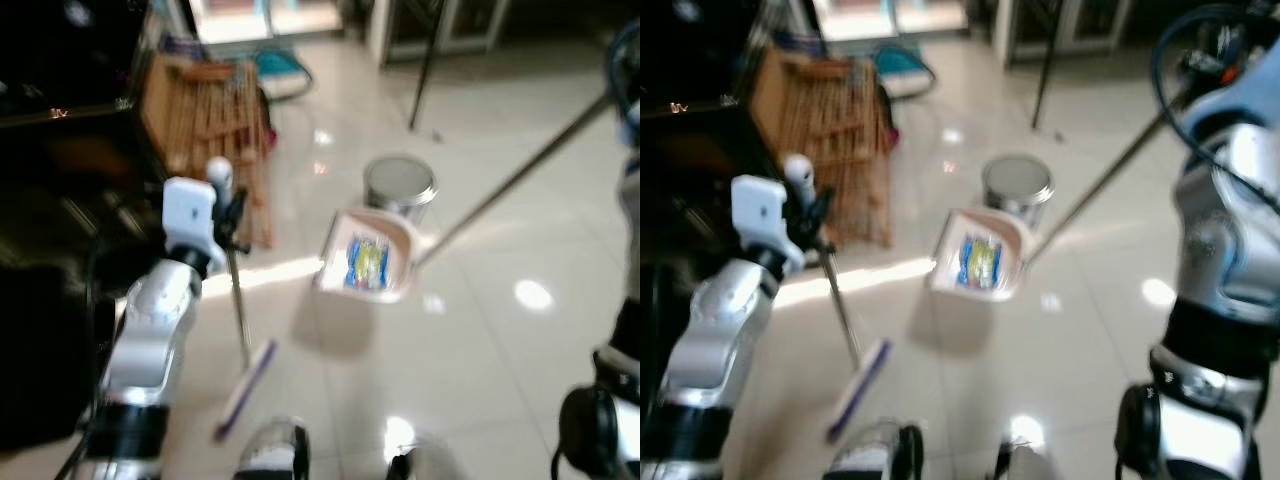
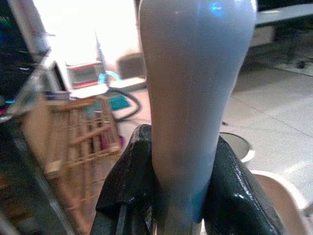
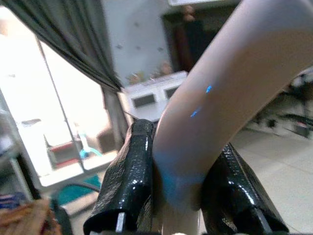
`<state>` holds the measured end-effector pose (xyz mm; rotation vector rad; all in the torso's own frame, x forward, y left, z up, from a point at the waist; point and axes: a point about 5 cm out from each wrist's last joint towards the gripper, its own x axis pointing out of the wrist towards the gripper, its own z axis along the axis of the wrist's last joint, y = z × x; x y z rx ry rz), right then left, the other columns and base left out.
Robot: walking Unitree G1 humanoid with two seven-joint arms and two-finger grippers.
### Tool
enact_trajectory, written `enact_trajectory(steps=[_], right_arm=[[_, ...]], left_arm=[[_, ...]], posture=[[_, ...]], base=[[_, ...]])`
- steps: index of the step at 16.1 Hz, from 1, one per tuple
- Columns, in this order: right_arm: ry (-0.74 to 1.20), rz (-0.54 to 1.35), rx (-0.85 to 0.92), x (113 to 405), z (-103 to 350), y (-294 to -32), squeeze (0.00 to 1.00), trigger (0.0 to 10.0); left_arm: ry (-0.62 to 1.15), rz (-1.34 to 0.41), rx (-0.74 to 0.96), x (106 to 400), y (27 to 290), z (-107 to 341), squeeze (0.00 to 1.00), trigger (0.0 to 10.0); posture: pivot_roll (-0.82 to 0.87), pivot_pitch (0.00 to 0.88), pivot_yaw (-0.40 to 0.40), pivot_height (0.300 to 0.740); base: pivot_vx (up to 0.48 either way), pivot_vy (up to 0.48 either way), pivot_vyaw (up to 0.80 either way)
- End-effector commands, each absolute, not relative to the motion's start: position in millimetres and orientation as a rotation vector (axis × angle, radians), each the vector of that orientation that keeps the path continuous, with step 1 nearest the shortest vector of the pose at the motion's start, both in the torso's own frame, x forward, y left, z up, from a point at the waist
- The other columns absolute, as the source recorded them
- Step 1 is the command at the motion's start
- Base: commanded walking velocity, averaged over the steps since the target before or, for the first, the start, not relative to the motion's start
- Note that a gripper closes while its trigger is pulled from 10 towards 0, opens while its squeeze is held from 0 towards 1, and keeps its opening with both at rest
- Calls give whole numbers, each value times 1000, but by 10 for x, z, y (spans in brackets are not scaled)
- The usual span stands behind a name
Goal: Sweep floor
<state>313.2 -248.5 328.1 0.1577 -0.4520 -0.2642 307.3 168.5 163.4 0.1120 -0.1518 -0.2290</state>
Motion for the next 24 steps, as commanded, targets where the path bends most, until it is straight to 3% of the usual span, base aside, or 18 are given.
enact_trajectory(steps=[1, 4, 8, 24], right_arm=[[-504, -271, 167, 3072, 3381, -2504, 0, 10000], [-507, -271, 170, 3068, 3391, -2515, 0, 10000], [-533, -287, 189, 3059, 3428, -2546, 0, 10000], [-537, -285, 187, 3173, 3423, -2533, 0, 10000]], left_arm=[[-188, -231, 129, 3071, 1676, 1708, 0, 10000], [-181, -219, 121, 3061, 1671, 1668, 0, 10000], [-183, -221, 120, 3050, 1649, 1641, 0, 10000], [-172, -174, 129, 3103, 1677, 1604, 0, 10000]], posture=[[-21, 117, 75, 740], [-24, 100, 73, 740], [-19, 83, 71, 740], [-17, 68, 60, 740]], base=[[368, 0, 0], [371, 0, 0], [371, 0, -738], [370, 0, 0]])
